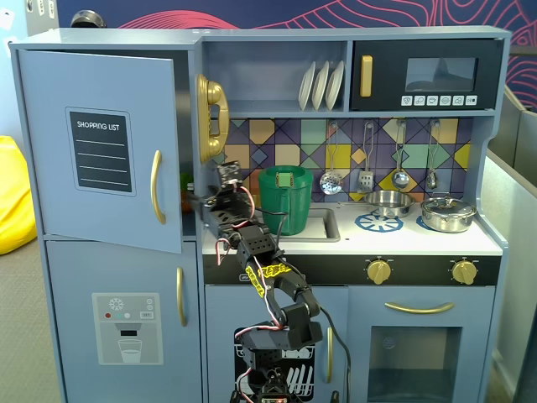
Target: Open the left cabinet door
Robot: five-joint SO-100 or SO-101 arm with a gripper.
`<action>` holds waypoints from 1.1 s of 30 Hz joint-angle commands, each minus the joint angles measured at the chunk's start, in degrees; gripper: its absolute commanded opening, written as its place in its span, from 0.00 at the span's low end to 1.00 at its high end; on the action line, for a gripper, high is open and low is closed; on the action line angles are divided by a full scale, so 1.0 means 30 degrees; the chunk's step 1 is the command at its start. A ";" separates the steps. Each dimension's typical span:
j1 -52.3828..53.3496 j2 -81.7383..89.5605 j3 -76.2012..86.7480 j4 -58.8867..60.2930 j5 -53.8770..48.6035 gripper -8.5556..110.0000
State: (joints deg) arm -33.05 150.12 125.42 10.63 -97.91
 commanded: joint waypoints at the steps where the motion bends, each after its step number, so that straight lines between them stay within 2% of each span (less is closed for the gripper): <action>1: -0.2139 -0.0176 -0.1465 -0.0850 -0.1289 0.20; 11: -0.5977 -0.0322 -0.1699 -0.0967 -0.3369 0.19; 21: -0.7119 -0.0322 -0.1582 -0.0996 -0.4072 0.18; 25: -0.3545 0.0352 -0.0381 -0.0293 -0.2256 0.19; 29: 0.2871 0.1289 0.0293 0.5859 0.0293 0.18; 33: 0.6914 0.1758 0.1025 1.1484 0.1758 0.18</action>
State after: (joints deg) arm -23.38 153.02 127.88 31.99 -96.68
